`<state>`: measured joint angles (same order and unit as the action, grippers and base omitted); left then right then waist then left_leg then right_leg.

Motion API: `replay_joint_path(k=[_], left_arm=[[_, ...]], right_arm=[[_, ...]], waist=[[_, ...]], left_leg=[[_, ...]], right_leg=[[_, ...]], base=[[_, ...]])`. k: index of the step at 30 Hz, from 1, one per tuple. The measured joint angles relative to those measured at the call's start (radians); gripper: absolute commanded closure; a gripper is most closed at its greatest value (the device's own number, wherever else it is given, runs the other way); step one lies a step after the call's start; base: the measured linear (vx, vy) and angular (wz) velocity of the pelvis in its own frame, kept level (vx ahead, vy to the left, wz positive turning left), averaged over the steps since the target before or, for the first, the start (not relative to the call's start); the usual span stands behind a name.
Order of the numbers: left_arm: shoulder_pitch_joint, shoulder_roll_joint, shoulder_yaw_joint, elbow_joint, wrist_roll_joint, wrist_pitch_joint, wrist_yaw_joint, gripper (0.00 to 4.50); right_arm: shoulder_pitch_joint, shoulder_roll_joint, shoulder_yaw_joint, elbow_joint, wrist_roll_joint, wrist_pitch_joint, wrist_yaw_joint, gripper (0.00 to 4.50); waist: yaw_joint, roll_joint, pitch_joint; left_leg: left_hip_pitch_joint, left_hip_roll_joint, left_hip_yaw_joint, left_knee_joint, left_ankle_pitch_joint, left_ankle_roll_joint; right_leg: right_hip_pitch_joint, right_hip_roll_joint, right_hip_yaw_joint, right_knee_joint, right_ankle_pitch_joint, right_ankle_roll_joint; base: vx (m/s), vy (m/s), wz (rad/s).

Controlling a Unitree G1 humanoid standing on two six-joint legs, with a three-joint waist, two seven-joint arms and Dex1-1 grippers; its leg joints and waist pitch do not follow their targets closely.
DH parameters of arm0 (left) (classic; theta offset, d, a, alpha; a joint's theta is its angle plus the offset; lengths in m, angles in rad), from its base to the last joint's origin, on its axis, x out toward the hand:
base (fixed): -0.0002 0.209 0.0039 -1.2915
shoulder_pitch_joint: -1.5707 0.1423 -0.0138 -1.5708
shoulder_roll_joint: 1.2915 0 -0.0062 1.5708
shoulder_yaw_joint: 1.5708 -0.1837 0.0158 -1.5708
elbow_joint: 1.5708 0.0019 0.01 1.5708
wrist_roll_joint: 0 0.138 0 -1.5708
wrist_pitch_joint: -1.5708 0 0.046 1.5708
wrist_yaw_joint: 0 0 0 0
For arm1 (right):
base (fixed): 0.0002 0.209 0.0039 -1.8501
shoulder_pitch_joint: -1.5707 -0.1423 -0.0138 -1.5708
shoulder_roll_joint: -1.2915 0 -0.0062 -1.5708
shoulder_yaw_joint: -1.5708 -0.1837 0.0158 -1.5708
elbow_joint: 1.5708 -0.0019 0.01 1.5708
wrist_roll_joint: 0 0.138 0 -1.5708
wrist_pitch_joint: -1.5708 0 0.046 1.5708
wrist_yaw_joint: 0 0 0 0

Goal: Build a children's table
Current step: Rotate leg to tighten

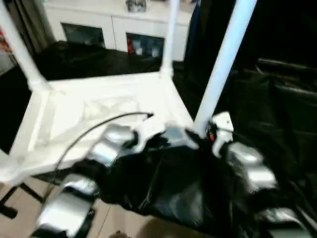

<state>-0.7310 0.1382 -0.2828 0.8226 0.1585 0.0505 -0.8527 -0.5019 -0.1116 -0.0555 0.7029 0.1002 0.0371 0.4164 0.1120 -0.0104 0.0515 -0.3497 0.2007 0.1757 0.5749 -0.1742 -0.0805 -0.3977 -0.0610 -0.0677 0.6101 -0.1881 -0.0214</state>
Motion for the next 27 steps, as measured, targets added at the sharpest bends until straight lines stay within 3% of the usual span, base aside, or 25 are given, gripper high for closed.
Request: replay_joint_path(k=[5,8,10,13,19,27], left_arm=[[-0.022,-0.052,0.002,0.029,0.021,0.017,0.099,4.5],[-0.022,-0.057,0.006,0.029,0.024,0.018,0.107,4.5],[-0.022,-0.057,0.008,0.03,0.026,0.018,0.109,4.5],[-0.021,-0.054,0.009,0.031,0.031,0.01,0.102,4.5],[0.01,0.003,0.01,-0.007,0.013,-0.03,0.0,4.5],[0.038,0.101,0.002,-0.034,-0.035,-0.117,-0.233,4.5]], right_arm=[[-0.064,0.042,-0.02,0.089,-0.032,-0.045,-0.172,1.76],[-0.069,0.048,-0.027,0.104,-0.031,-0.066,-0.179,1.06],[-0.069,0.058,-0.038,0.108,-0.028,-0.074,-0.177,1.06],[-0.069,0.055,-0.039,0.119,-0.03,-0.091,-0.155,0.67],[-0.063,-0.021,0.027,0.116,-0.034,-0.099,0.052,0.67],[0.023,-0.151,0.114,-0.018,-0.011,-0.099,0.449,0.67]], waist=[[0.001,0.003,-0.002],[0.001,0.003,-0.002],[0.0,0.003,-0.002],[0.0,0.003,-0.002],[-0.011,0.003,-0.002],[0.004,0.003,-0.001]], left_leg=[[-0.001,-0.001,0.0,-0.002,0.0,0.0],[-0.001,-0.001,0.0,-0.003,-0.001,0.0],[-0.001,-0.001,0.0,-0.003,0.0,0.0],[-0.001,-0.001,0.0,-0.003,0.0,0.0],[-0.004,-0.001,0.0,-0.007,0.0,0.0],[-0.002,0.0,0.0,-0.006,0.0,0.0]], right_leg=[[-0.001,0.0,0.001,0.0,0.003,-0.004],[-0.001,0.0,0.001,0.0,0.002,-0.004],[-0.001,0.0,0.001,0.0,0.002,-0.004],[-0.001,0.0,0.001,0.0,0.003,-0.004],[-0.002,0.0,0.0,0.0,0.001,-0.005],[-0.002,0.001,-0.001,0.0,-0.001,-0.005]], base=[[0.0,0.0,0.0],[0.0,0.0,0.0],[0.0,0.0,0.0],[0.0,0.0,0.0],[0.0,0.0,0.0],[0.0,0.0,0.0]])
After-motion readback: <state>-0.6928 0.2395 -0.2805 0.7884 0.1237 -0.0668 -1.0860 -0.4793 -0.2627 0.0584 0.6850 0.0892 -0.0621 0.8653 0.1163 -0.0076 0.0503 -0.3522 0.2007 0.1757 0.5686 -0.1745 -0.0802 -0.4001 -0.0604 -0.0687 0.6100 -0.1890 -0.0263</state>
